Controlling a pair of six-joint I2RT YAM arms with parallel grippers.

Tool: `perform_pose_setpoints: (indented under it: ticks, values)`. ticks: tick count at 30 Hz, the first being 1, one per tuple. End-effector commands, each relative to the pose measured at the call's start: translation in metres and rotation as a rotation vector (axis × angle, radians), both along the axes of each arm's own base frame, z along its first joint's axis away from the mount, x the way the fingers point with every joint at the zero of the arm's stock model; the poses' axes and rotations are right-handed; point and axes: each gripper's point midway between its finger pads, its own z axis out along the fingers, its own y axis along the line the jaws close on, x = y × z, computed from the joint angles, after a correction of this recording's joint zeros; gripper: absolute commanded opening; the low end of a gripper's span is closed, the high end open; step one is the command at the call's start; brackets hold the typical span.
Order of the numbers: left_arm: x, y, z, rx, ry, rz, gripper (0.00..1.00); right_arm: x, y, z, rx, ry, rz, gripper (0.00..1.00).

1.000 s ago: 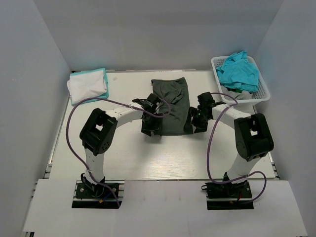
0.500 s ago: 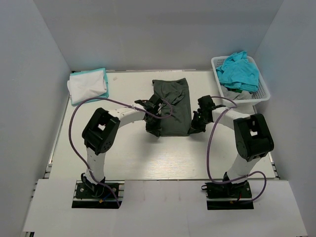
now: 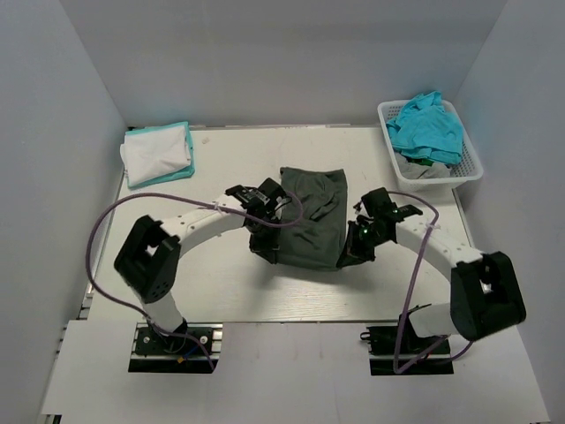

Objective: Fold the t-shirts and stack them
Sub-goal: Grab one side of the 2/3 rectangular tshirt with both arms, then fold the long partially folded tshirt into a neat square

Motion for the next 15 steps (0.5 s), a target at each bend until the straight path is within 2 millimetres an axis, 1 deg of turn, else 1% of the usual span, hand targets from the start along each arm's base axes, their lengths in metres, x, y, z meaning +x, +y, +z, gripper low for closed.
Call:
perform_pose_setpoints:
  ticks: [1, 2, 3, 4, 5, 6, 7, 8, 9, 10, 12, 13, 14, 15]
  values:
    - [-0.043, 0.006, 0.051, -0.062, 0.091, -0.073, 0.00, -0.064, -0.005, 0.024, 0.039, 0.159, 0.085, 0.00]
    - [-0.045, 0.004, 0.063, -0.080, 0.095, -0.078, 0.00, -0.070, 0.000, 0.038, 0.089, 0.157, 0.107, 0.00]
    - [-0.058, 0.006, 0.077, -0.110, 0.132, -0.112, 0.00, -0.079, -0.001, 0.045, 0.093, 0.176, 0.135, 0.00]
    - [-0.062, 0.001, 0.091, -0.143, 0.133, -0.129, 0.00, -0.090, 0.002, 0.061, 0.140, 0.194, 0.157, 0.00]
    - [-0.064, -0.001, 0.099, -0.157, 0.137, -0.145, 0.00, -0.094, 0.003, 0.068, 0.163, 0.195, 0.172, 0.00]
    - [-0.069, -0.004, 0.115, -0.212, 0.131, -0.178, 0.00, -0.098, 0.003, 0.076, 0.182, 0.204, 0.185, 0.00]
    - [-0.064, -0.008, 0.130, -0.236, 0.098, -0.192, 0.00, -0.098, 0.005, 0.087, 0.213, 0.167, 0.194, 0.00]
    - [-0.062, -0.010, 0.139, -0.250, 0.077, -0.204, 0.00, -0.099, 0.010, 0.098, 0.267, 0.167, 0.203, 0.00]
    - [-0.056, -0.010, 0.146, -0.249, 0.039, -0.212, 0.00, -0.095, 0.013, 0.106, 0.283, 0.150, 0.193, 0.00]
    - [-0.050, -0.016, 0.156, -0.270, 0.007, -0.225, 0.00, -0.090, 0.015, 0.113, 0.296, 0.112, 0.198, 0.00]
    - [-0.044, -0.023, 0.163, -0.301, -0.019, -0.241, 0.00, -0.081, 0.015, 0.115, 0.272, 0.076, 0.175, 0.00]
    - [-0.037, -0.026, 0.156, -0.292, -0.008, -0.230, 0.00, -0.077, 0.014, 0.113, 0.258, 0.071, 0.168, 0.00]
    - [-0.033, -0.025, 0.153, -0.286, -0.001, -0.217, 0.00, -0.072, 0.013, 0.110, 0.230, 0.066, 0.152, 0.00]
    - [-0.028, -0.025, 0.153, -0.276, -0.017, -0.213, 0.00, -0.063, 0.012, 0.112, 0.211, 0.044, 0.144, 0.00]
